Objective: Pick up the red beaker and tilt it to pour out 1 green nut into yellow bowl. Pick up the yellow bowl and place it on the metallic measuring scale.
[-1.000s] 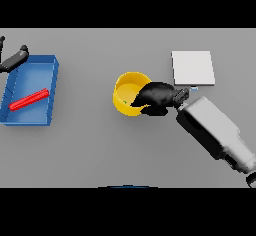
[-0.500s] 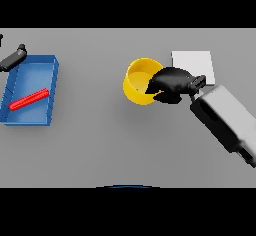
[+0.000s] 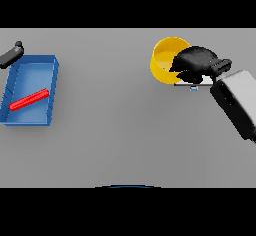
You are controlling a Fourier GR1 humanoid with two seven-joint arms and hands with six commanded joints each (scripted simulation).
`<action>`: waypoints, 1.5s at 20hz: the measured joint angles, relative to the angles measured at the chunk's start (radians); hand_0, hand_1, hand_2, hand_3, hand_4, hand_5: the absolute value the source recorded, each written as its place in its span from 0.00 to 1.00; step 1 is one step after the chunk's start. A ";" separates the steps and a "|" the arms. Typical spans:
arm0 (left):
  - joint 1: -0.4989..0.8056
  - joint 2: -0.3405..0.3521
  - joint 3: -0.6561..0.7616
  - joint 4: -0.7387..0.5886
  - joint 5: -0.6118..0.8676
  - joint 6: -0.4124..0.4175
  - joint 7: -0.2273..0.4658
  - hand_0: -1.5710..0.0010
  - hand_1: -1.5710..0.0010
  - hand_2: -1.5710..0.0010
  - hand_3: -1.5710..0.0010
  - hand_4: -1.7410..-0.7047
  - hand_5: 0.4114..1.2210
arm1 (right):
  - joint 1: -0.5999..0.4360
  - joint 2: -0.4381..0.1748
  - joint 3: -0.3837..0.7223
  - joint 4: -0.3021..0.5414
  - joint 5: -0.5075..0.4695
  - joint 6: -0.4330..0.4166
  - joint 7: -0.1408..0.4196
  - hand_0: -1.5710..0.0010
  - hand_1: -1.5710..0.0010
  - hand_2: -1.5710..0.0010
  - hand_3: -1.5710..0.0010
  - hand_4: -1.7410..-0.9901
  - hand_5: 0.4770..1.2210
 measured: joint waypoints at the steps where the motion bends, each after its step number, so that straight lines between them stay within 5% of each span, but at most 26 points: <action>1: 0.002 -0.002 0.000 0.001 0.003 -0.004 -0.005 1.00 1.00 1.00 1.00 0.91 0.42 | -0.006 -0.006 0.002 0.029 0.007 -0.016 -0.017 0.01 0.00 0.00 0.17 0.02 1.00; 5: 0.001 -0.007 0.004 -0.011 0.010 0.004 0.003 1.00 1.00 1.00 1.00 0.90 0.42 | -0.041 -0.008 0.005 0.099 0.007 -0.032 -0.064 0.00 0.02 0.00 0.12 0.02 1.00; 9: 0.015 -0.002 0.000 -0.040 0.014 0.020 0.044 1.00 1.00 1.00 1.00 0.88 0.44 | -0.057 0.005 -0.022 0.268 0.027 -0.103 -0.008 0.03 0.09 0.05 0.05 0.02 1.00; 12: 0.025 0.012 0.001 -0.059 0.013 0.029 0.052 1.00 1.00 1.00 1.00 0.87 0.45 | -0.053 -0.007 -0.024 0.332 0.032 -0.135 -0.051 0.04 0.13 0.08 0.03 0.02 1.00; 19: 0.023 0.017 0.002 -0.039 0.009 0.024 0.065 1.00 1.00 1.00 1.00 0.87 0.45 | -0.084 0.020 -0.016 0.444 0.046 -0.157 -0.071 0.11 0.23 0.16 0.01 0.01 1.00; 21: 0.019 0.011 0.005 -0.029 0.014 0.014 0.047 1.00 1.00 1.00 1.00 0.87 0.44 | -0.093 0.023 -0.022 0.466 0.040 -0.160 -0.079 0.10 0.22 0.11 0.02 0.02 1.00; 22: 0.016 0.007 0.003 -0.029 0.015 0.013 0.053 1.00 1.00 1.00 1.00 0.87 0.45 | -0.093 0.025 -0.024 0.469 0.036 -0.158 -0.081 0.11 0.25 0.18 0.02 0.09 1.00; 24: 0.005 0.001 0.003 -0.014 0.013 0.005 0.045 1.00 1.00 1.00 1.00 0.87 0.45 | -0.087 0.033 -0.033 0.476 0.028 -0.153 -0.073 0.16 0.34 0.34 0.21 0.16 0.91; 30: 0.021 0.005 0.004 -0.030 0.014 0.017 0.044 1.00 1.00 1.00 1.00 0.86 0.44 | -0.099 0.034 -0.048 0.488 0.006 -0.098 -0.039 0.63 0.72 0.71 0.58 0.28 0.57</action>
